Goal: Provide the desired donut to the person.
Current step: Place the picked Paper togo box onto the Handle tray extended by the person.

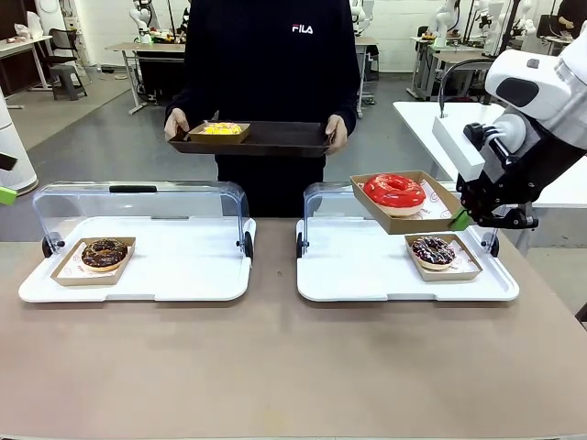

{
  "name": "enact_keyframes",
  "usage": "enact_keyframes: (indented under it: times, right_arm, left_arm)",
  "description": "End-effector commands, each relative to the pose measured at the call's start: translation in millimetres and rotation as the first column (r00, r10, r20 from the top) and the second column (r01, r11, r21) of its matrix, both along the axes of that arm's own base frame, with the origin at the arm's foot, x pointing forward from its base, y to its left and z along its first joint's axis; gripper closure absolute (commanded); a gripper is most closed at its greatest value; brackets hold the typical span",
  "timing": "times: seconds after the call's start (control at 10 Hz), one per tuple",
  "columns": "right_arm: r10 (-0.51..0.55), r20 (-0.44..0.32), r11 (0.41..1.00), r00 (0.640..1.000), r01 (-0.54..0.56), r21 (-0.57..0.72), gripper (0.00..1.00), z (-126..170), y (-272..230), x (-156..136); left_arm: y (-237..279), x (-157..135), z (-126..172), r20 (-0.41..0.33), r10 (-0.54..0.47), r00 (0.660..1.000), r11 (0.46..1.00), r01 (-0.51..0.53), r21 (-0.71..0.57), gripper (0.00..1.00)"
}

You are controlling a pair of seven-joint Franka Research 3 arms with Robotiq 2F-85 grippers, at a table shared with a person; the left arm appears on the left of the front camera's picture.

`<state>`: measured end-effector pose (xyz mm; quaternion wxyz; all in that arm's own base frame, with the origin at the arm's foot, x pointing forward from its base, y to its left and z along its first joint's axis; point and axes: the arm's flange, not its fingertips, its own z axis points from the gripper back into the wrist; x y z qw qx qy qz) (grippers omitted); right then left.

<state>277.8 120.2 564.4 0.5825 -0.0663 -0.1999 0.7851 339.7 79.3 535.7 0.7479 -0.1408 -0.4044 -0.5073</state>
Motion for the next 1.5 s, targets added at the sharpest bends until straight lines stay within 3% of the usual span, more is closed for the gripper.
enact_keyframes:
  times: [0.0,1.4]
  right_arm:
    - [-0.004,0.003,1.0,1.0,0.004,-0.006,1.0,-3.8,-0.4,-0.9]
    - [-0.004,0.003,1.0,1.0,0.004,-0.006,1.0,-3.8,-0.4,-0.9]
  left_arm:
    - [0.6,-0.9,0.6,-0.002,0.004,1.0,1.0,-0.004,-0.007,0.0]
    - [0.6,-0.9,0.6,-0.002,0.004,1.0,1.0,-0.004,-0.007,0.0]
